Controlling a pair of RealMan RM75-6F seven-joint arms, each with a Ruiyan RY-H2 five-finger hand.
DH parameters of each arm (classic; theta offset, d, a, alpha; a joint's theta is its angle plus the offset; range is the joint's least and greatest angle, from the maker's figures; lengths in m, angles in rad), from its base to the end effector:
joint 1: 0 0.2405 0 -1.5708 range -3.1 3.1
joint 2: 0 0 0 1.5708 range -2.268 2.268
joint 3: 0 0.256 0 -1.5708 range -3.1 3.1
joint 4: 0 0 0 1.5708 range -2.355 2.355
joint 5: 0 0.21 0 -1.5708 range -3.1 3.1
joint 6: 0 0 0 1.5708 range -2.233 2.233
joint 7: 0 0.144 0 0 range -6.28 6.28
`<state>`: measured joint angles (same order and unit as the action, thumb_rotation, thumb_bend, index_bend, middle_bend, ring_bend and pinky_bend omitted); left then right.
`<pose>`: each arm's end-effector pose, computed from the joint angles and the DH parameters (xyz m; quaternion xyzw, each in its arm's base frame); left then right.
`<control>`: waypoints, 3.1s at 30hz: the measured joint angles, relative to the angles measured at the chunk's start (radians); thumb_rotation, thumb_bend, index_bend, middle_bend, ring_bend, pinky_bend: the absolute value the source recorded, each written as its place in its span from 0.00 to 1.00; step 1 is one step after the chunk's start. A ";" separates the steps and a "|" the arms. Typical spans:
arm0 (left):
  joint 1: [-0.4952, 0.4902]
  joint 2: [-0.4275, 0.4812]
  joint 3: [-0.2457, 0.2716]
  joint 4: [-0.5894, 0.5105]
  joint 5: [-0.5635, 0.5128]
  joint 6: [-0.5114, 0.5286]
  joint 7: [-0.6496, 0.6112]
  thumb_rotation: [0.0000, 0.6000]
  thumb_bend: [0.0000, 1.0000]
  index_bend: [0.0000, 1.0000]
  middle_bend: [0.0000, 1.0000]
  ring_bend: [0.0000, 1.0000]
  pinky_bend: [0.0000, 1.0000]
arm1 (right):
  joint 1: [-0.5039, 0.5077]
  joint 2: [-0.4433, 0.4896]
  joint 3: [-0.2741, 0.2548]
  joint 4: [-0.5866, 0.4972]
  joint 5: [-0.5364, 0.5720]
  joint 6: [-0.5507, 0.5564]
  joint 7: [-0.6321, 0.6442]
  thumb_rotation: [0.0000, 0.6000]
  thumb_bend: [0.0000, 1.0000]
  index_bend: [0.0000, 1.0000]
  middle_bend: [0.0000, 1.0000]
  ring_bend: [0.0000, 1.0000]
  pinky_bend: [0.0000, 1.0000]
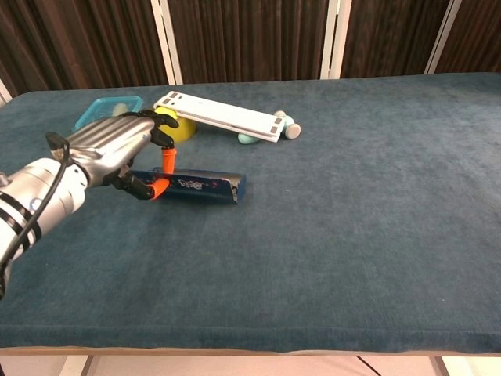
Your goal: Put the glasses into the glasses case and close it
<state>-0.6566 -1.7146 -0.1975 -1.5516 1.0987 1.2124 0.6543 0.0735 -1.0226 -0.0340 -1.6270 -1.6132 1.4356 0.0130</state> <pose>-0.1235 0.3081 -0.0340 -0.7079 -0.3393 -0.3876 0.4833 -0.3132 -0.1581 0.1648 0.6597 -0.3853 0.3413 0.5476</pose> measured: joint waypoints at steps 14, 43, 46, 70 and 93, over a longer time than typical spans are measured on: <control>-0.119 0.044 -0.124 -0.058 -0.365 -0.084 0.180 1.00 0.66 0.68 0.11 0.00 0.08 | 0.003 0.005 0.007 0.002 0.013 -0.004 0.017 1.00 0.25 0.00 0.00 0.00 0.00; -0.276 -0.047 -0.165 0.167 -0.530 -0.139 0.160 1.00 0.65 0.63 0.12 0.02 0.07 | 0.005 0.012 0.016 0.003 0.034 -0.010 0.033 1.00 0.25 0.00 0.00 0.00 0.00; -0.285 -0.053 -0.167 0.194 -0.531 -0.145 0.149 1.00 0.65 0.63 0.13 0.03 0.07 | 0.006 0.011 0.017 0.003 0.037 -0.015 0.029 1.00 0.25 0.00 0.00 0.00 0.00; -0.318 -0.104 -0.164 0.354 -0.498 -0.151 0.055 1.00 0.43 0.19 0.07 0.03 0.07 | 0.005 0.014 0.020 0.001 0.043 -0.015 0.034 1.00 0.25 0.00 0.00 0.00 0.00; 0.139 0.361 0.363 -0.143 0.285 0.200 -0.296 1.00 0.42 0.00 0.00 0.00 0.00 | -0.001 0.000 0.005 0.001 0.014 -0.009 -0.018 1.00 0.25 0.00 0.00 0.00 0.00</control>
<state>-0.5177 -1.3532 0.1654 -1.6951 1.3834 1.4120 0.3583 0.0727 -1.0231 -0.0295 -1.6255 -1.5990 1.4271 -0.0053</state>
